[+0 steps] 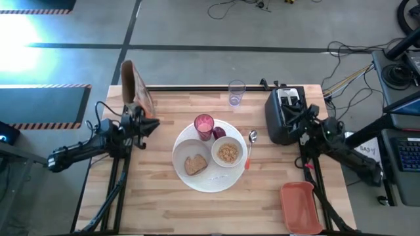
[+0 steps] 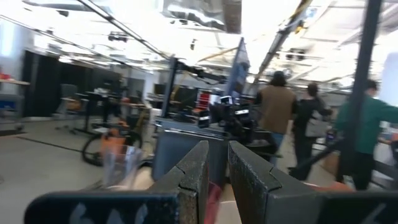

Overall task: Arrange a breakfast setting
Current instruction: Return to Home Position

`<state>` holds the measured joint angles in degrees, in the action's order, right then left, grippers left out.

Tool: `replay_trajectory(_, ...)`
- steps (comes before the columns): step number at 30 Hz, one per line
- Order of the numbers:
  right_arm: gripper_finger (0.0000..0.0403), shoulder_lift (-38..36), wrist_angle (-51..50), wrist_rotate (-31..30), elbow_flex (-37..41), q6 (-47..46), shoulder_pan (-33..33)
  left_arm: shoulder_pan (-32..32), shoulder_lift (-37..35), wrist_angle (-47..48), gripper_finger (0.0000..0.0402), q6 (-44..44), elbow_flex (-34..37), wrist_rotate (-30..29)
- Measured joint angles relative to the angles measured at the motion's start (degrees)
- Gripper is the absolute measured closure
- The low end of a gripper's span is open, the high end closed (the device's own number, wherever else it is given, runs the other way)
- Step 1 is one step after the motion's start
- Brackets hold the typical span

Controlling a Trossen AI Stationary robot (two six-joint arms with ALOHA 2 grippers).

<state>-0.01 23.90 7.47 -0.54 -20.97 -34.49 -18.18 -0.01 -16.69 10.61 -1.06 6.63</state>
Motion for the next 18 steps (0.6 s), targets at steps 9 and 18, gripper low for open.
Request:
replay_trajectory(9,0.0342,0.0,-0.1,-0.1,0.0,0.0,-6.1,-2.7,0.0,0.0,0.0357,0.0,0.0,-0.1)
replay_trajectory(18,0.0342,0.0,-0.2,0.0,0.0,0.0,-6.2,-2.2,0.0,0.0,0.0357,0.0,0.0,0.0)
